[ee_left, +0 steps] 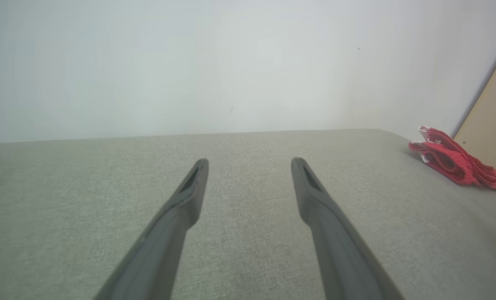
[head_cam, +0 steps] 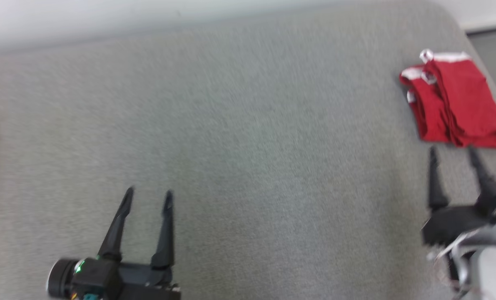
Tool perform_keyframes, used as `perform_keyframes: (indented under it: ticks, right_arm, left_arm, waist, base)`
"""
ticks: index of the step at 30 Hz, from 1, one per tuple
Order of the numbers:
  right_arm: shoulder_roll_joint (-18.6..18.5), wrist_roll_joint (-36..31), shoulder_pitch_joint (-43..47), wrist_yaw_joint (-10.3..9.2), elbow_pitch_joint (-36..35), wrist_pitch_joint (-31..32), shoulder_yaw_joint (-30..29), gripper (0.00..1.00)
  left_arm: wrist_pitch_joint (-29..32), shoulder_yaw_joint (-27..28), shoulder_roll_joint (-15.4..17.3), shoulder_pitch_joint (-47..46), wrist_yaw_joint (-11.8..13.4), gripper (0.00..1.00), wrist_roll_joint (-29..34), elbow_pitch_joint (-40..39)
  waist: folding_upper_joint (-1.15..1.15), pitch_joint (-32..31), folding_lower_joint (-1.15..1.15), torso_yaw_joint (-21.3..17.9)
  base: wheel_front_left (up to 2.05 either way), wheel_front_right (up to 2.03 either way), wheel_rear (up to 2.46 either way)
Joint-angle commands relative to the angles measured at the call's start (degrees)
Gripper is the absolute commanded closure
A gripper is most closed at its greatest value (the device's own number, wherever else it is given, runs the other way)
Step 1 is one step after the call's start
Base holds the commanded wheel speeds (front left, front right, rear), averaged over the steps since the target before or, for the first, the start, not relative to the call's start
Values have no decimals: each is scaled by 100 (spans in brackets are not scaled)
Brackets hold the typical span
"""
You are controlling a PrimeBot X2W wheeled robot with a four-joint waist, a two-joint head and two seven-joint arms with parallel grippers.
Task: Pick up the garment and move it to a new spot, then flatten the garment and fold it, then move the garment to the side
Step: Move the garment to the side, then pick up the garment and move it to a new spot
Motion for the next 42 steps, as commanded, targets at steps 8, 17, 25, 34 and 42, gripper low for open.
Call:
perform_keyframes:
  ticks: [8,17,25,34,42]
  right_arm:
    - [415,622,838,-16,-268,-532,393,0]
    - [686,780,1245,-16,-29,-770,560,0]
    - [762,745,1352,-16,218,-837,636,0]
    - [779,800,1306,-16,348,-858,609,0]
    - [780,806,1259,-16,383,-865,545,0]
  left_arm:
    - [-17,685,-85,360,161,0,-94,364]
    - [-18,1126,-142,584,107,0,-111,923]
    - [-18,1243,-166,756,117,0,-205,1225]
    - [-18,1112,-172,920,-14,0,-42,1061]
    - [-18,984,-171,924,25,0,-67,959]
  waist:
    - [1,-1144,2,601]
    - [1,-1477,2,782]
    - [1,-1597,2,865]
    - [1,-1570,2,877]
    - [1,-1508,2,821]
  base:
    - [0,0,0]
    - [0,0,0]
    - [0,0,0]
    - [0,0,0]
    - [0,0,0]
